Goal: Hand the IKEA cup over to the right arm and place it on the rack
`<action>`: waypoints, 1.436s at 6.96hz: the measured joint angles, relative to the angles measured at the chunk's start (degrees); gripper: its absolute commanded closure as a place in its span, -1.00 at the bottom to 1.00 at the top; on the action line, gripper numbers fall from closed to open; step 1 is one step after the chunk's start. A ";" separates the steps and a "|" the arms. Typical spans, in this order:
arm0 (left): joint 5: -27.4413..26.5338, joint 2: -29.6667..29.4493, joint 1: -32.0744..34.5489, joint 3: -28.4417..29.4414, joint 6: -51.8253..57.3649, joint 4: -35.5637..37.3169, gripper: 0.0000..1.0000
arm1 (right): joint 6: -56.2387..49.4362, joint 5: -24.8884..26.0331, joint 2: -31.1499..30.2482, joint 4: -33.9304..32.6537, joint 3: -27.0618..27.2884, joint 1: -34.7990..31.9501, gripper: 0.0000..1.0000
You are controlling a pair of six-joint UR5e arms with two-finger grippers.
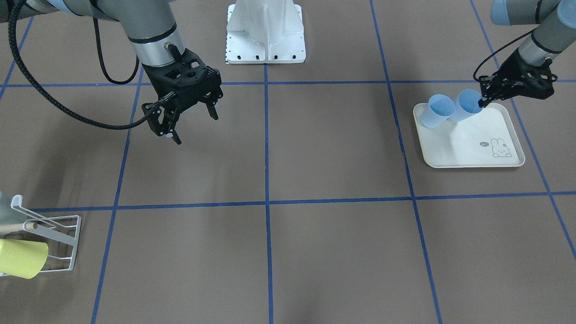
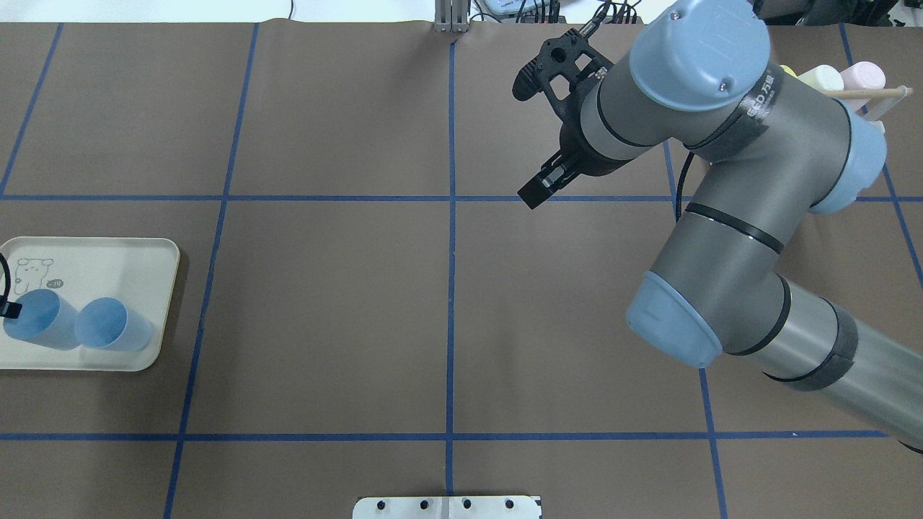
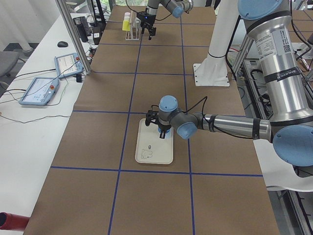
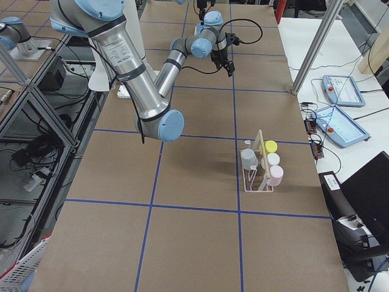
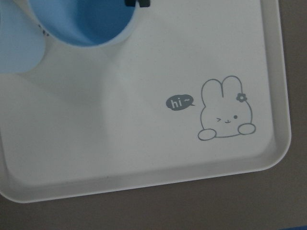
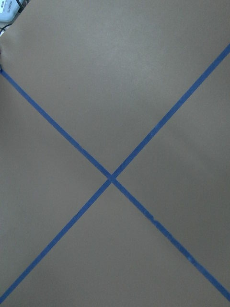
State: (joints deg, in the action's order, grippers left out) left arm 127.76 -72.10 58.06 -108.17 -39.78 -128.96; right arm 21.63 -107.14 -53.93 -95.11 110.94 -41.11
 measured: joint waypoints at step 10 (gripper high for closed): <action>19.68 -34.68 9.89 -9.89 -60.82 10.57 1.00 | -4.02 20.15 -2.36 65.03 -15.72 13.96 -0.97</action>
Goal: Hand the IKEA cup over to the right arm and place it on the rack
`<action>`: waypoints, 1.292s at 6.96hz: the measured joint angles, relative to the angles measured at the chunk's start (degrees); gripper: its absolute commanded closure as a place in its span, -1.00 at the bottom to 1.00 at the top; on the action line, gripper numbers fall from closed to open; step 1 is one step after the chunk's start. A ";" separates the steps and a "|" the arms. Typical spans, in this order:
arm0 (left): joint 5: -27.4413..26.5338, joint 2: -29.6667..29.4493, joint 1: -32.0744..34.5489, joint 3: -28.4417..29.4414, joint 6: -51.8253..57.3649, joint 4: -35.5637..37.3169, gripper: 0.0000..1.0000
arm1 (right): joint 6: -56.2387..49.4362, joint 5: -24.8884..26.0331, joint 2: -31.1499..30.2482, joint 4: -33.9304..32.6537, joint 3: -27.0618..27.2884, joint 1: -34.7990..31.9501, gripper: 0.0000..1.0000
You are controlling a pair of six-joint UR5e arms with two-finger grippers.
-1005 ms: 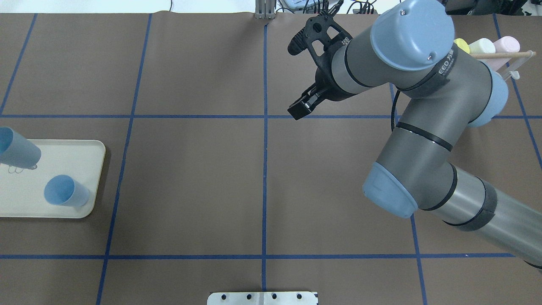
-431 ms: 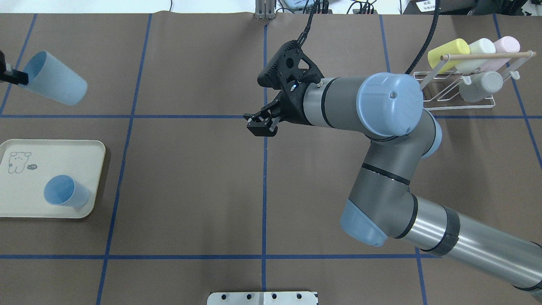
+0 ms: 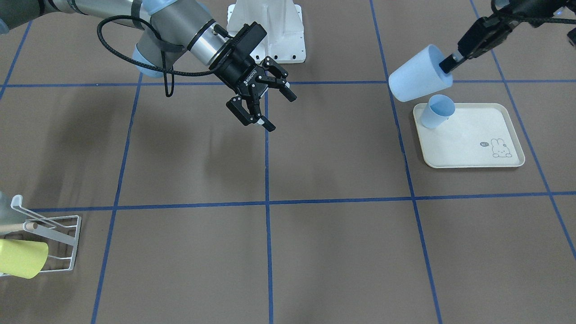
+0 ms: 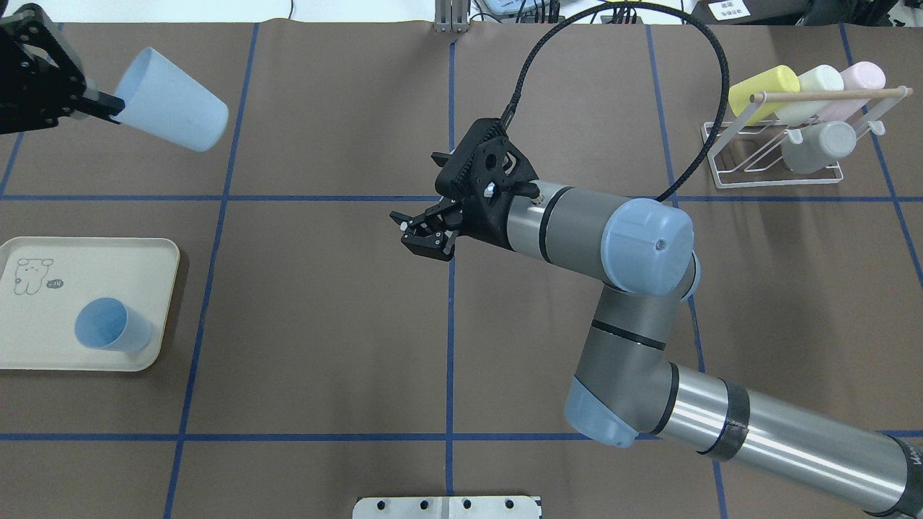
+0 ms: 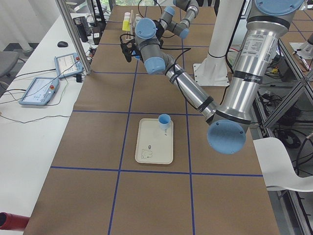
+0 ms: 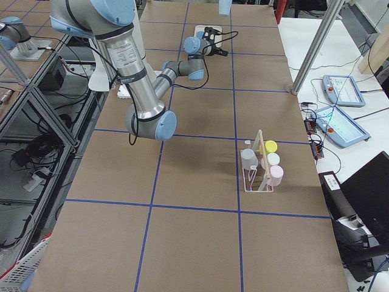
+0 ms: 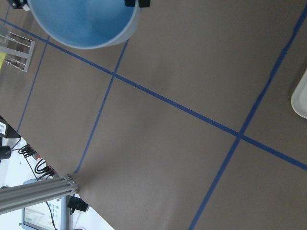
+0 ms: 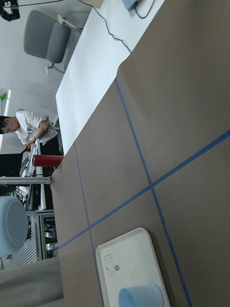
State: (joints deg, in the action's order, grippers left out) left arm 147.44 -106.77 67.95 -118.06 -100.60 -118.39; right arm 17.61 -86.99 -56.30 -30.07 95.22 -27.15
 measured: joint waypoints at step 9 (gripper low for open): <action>-8.72 -9.36 -12.90 3.96 -8.59 -1.14 1.00 | -7.88 3.57 0.49 16.16 -3.34 3.27 -0.92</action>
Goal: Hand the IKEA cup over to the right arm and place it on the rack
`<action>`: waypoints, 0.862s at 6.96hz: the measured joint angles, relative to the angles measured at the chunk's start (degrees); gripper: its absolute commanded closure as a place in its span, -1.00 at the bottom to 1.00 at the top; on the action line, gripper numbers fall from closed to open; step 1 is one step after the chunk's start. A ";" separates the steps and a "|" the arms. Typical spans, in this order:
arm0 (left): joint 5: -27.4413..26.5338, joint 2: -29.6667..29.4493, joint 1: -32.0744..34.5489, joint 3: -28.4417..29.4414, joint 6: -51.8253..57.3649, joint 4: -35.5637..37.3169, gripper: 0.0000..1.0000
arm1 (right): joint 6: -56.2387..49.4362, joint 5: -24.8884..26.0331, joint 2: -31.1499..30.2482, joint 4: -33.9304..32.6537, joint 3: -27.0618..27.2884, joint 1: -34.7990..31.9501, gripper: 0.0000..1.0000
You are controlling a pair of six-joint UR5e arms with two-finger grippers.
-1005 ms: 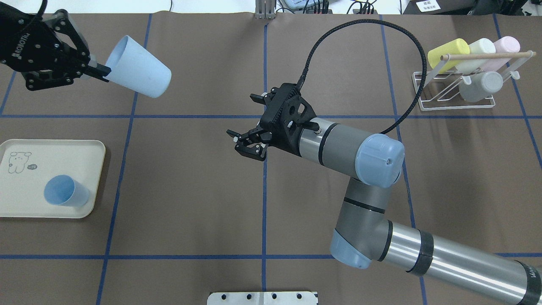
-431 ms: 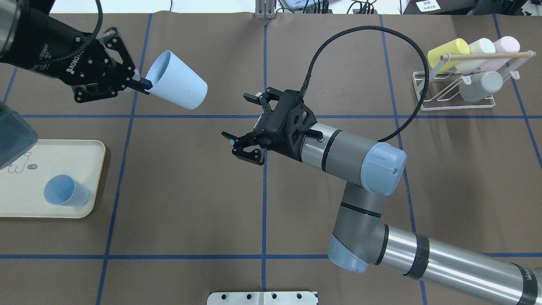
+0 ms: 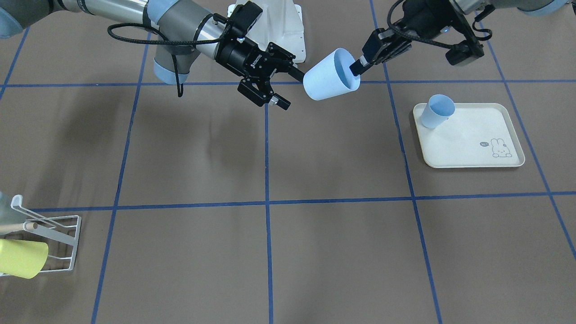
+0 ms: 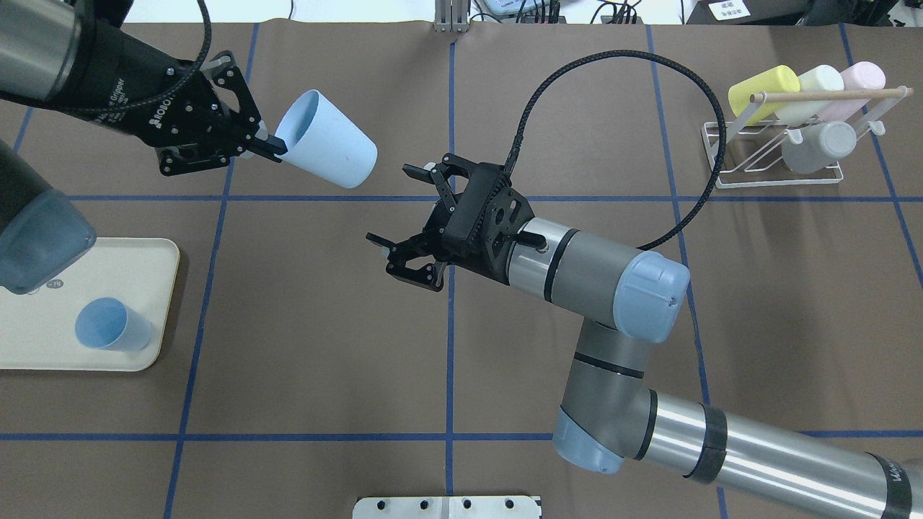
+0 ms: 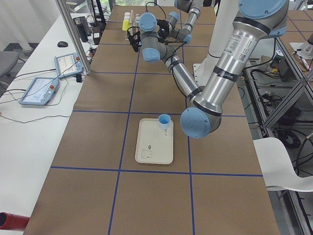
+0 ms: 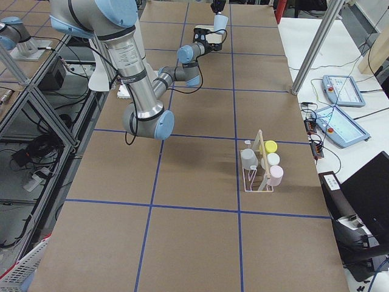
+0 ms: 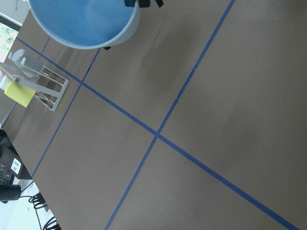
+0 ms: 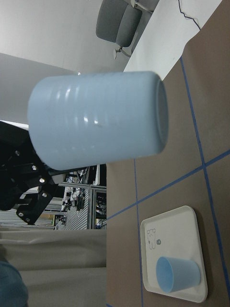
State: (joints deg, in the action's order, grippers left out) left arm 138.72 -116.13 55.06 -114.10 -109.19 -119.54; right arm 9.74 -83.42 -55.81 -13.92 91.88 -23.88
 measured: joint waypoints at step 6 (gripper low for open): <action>-2.49 -0.79 -3.20 0.44 0.48 0.02 1.00 | -1.33 0.39 0.28 0.02 0.62 0.06 -0.92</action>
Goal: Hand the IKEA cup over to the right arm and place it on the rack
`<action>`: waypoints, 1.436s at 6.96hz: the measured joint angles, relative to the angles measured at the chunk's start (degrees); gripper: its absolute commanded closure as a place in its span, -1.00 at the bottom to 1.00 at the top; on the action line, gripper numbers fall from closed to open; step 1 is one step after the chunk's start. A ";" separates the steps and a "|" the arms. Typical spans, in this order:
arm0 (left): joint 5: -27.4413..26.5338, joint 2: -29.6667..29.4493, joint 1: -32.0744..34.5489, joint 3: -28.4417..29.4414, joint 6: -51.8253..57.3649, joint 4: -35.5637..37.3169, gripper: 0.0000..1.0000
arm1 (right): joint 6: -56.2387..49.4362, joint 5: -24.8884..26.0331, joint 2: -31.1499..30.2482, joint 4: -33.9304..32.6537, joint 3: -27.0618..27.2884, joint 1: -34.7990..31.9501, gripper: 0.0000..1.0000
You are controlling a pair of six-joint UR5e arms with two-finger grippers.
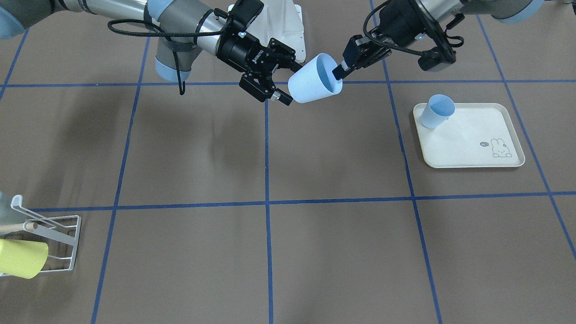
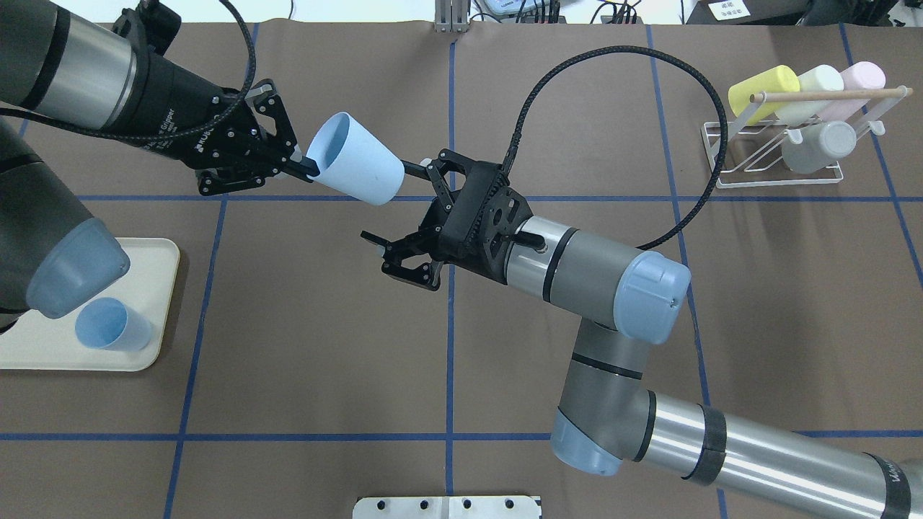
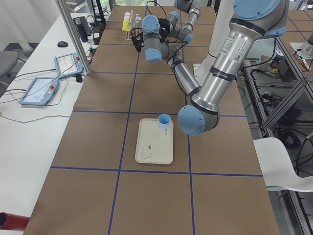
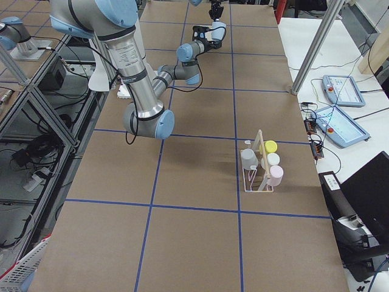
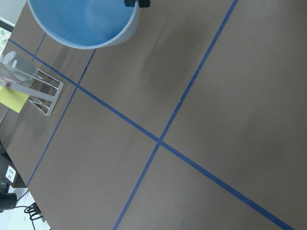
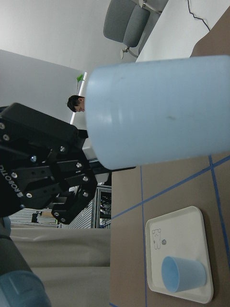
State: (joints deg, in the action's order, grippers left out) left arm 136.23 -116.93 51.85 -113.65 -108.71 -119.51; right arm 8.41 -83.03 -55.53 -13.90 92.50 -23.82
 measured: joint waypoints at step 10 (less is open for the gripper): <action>0.00 -0.07 -1.80 -0.29 0.34 -0.02 1.00 | -1.11 0.85 0.02 -0.02 0.22 -0.04 -0.38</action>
State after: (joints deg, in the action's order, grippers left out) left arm 136.23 -117.00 50.05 -113.94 -108.37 -119.53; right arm 7.29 -82.18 -55.51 -13.92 92.72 -23.86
